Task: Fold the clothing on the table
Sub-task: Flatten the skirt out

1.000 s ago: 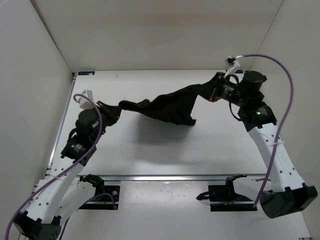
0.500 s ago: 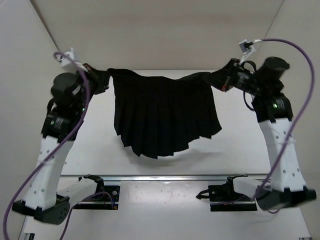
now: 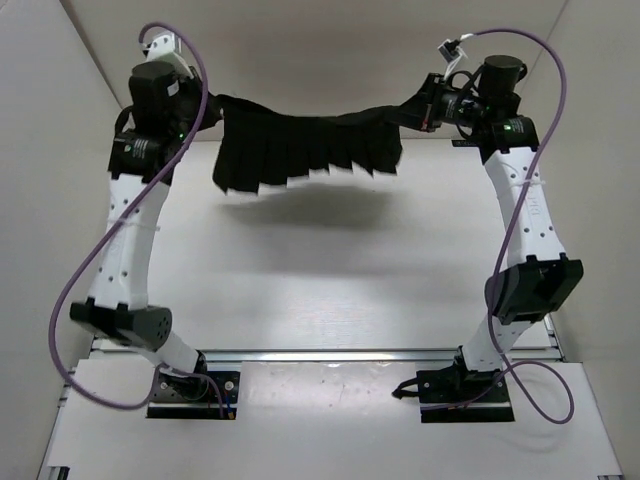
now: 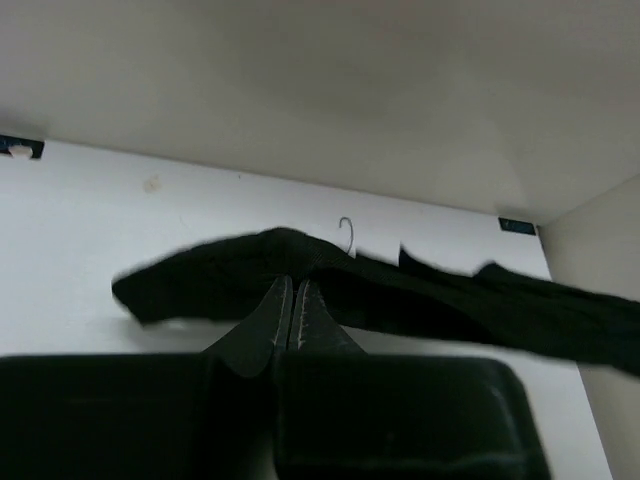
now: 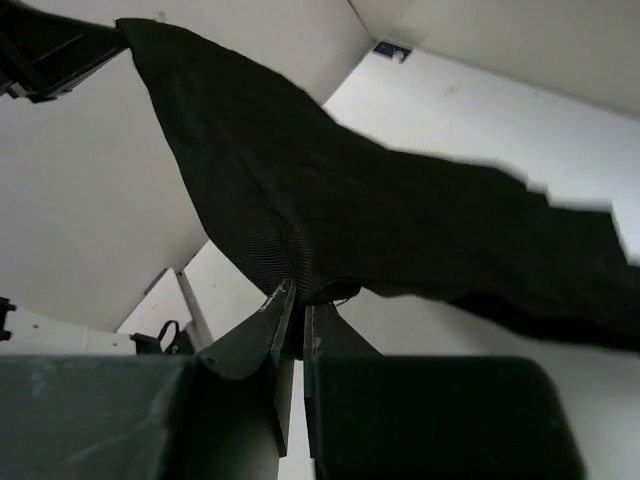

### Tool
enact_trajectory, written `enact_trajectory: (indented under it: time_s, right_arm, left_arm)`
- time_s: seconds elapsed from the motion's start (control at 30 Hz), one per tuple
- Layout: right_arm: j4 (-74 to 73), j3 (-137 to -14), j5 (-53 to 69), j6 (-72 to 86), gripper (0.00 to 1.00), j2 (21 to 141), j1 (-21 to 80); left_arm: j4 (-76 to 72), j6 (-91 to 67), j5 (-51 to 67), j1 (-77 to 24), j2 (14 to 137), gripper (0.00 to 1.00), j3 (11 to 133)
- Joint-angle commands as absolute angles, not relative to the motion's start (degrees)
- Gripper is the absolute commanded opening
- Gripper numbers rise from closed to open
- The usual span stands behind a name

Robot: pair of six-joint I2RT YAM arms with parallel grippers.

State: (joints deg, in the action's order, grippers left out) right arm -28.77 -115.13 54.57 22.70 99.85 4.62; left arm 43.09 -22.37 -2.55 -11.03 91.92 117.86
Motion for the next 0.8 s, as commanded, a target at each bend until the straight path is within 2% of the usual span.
enact_trajectory:
  time_s: [0.0, 0.03, 0.17, 0.33, 0.47, 0.6, 0.77]
  right_arm:
    - [-23.7, -112.3, 57.6, 22.3, 0.00, 94.8, 1.1]
    - [-23.4, -110.2, 59.1, 22.8, 0.00, 94.5, 1.1]
    - [-18.1, -95.8, 62.6, 25.6, 0.00, 94.9, 0.1]
    - [-13.7, -74.5, 59.2, 28.1, 0.01, 94.0, 0.1]
    - [-11.6, -58.1, 52.1, 29.2, 0.00, 87.7, 0.9]
    - [-16.0, -48.7, 44.8, 28.0, 0.00, 81.8, 3.4]
    - [-17.2, -34.3, 43.3, 29.0, 0.00, 74.8, 2.6]
  left_arm:
    - [41.7, -20.0, -3.6, -11.1, 82.5, 0.00, 113.4]
    - [40.7, -20.1, -3.7, -11.7, 80.6, 0.00, 110.2]
    - [31.4, -23.5, -2.0, -13.4, 71.7, 0.00, 83.7]
    - [24.4, -29.7, -0.7, -16.1, 65.4, 0.00, 56.2]
    - [24.5, -31.5, -0.1, -19.3, 63.6, 0.00, 45.3]
    - [27.0, -31.8, -0.1, -23.3, 62.1, 0.00, 41.1]
    - [27.3, -33.5, 4.1, -24.3, 56.8, 0.00, 33.0]
